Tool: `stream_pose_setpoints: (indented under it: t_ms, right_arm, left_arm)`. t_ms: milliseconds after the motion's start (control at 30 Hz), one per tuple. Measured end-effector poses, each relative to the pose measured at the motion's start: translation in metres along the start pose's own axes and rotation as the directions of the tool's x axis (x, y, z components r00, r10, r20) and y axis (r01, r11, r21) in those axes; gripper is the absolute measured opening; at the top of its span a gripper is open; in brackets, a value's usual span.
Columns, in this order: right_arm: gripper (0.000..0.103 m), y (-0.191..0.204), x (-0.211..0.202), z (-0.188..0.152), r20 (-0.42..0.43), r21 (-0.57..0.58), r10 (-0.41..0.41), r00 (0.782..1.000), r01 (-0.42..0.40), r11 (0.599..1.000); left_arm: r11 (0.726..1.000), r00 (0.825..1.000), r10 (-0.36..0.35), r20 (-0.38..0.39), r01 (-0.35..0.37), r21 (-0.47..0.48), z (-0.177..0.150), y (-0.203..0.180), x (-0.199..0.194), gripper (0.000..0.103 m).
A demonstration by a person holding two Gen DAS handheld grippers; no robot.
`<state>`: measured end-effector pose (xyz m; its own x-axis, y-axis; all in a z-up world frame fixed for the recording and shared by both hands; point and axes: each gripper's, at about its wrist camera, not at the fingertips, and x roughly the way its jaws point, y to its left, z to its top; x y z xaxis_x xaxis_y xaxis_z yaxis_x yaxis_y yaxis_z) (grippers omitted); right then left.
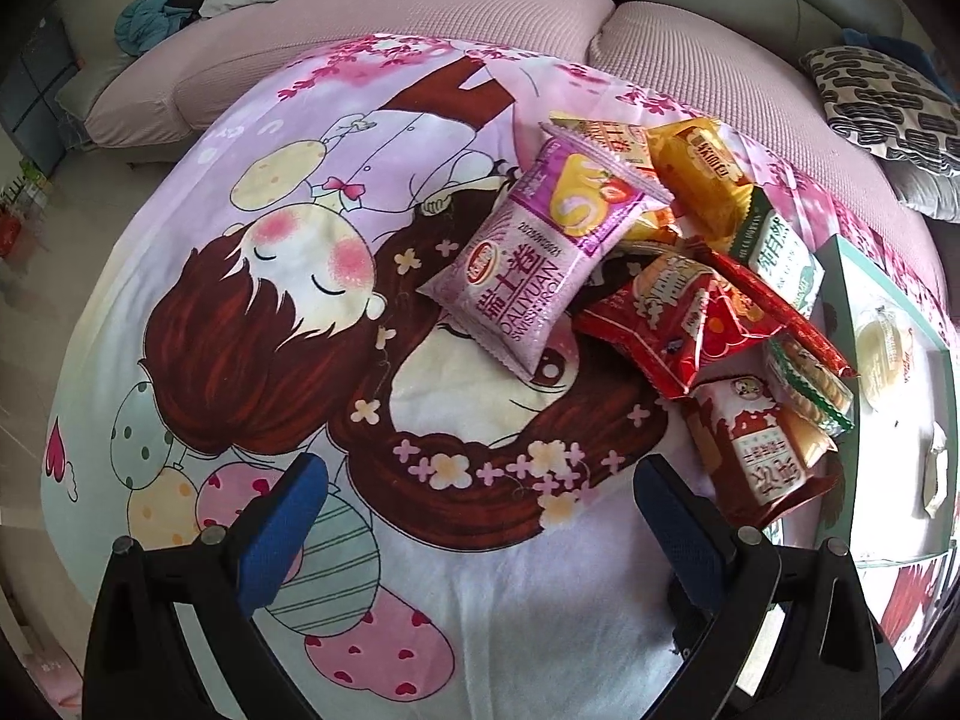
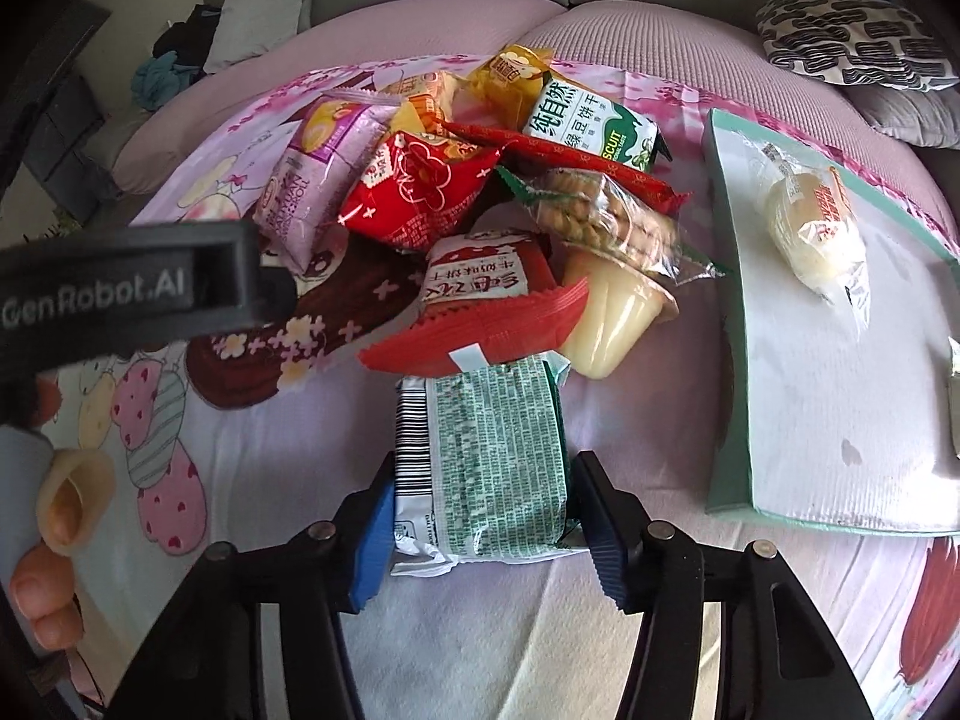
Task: Organize snacks
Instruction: 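Grasp the green-striped biscuit packet with the right tool while the left grasps the red-white biscuit packet, then carry both biscuit packets into the tray and open both tools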
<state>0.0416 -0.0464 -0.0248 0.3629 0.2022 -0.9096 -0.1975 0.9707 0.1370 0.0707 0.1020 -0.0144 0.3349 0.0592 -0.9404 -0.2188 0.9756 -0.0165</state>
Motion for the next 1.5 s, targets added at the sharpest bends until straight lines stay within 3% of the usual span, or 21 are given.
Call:
stream_pose_setpoints:
  t_ms: [300,667,933,1033,1067,1167,1267,1333,1500]
  right_arm:
    - [0.055,-0.014,-0.014,-0.013,-0.011,0.011,0.004,1.0,-0.004,1.0]
    - [0.054,-0.039,-0.059,-0.013,0.084,0.057,0.008,0.996,-0.012,0.998]
    - [0.054,-0.087,-0.086,-0.011,0.146,0.22,-0.115,0.983,0.081,0.972]
    - [0.054,-0.109,-0.089,-0.013,0.134,0.274,-0.141,0.981,0.1,0.957]
    - [0.054,-0.115,-0.088,-0.011,0.131,0.288,-0.143,0.981,0.101,0.952]
    - [0.054,-0.125,-0.088,-0.013,0.126,0.313,-0.156,0.98,0.11,0.944]
    - [0.054,-0.131,-0.083,-0.009,0.12,0.32,-0.153,0.981,0.108,0.941]
    - [0.054,-0.133,-0.081,-0.011,0.118,0.32,-0.15,0.982,0.106,0.941]
    - [0.054,-0.135,-0.076,-0.012,0.111,0.324,-0.143,0.983,0.1,0.941]
  left_arm:
    - [1.0,1.0,-0.009,0.009,0.008,0.012,0.0,-0.006,-0.004,0.102]
    - [0.999,0.999,-0.028,0.022,0.027,0.024,-0.001,-0.018,-0.006,0.102]
    - [0.99,0.996,-0.082,0.022,0.079,0.119,-0.006,-0.057,-0.002,0.101]
    - [0.983,0.996,-0.081,0.022,0.076,0.164,-0.008,-0.076,0.004,0.092]
    - [0.982,0.997,-0.076,0.018,0.072,0.173,-0.009,-0.08,0.007,0.082]
    - [0.976,0.994,-0.113,0.003,0.111,0.189,-0.01,-0.092,0.015,0.075]
    - [0.976,0.996,-0.094,0.004,0.091,0.2,-0.012,-0.099,0.021,0.062]
    - [0.975,0.996,-0.089,-0.023,0.091,0.201,-0.012,-0.1,0.031,0.059]
    - [0.974,0.997,-0.08,0.003,0.077,0.211,-0.01,-0.103,0.033,0.056]
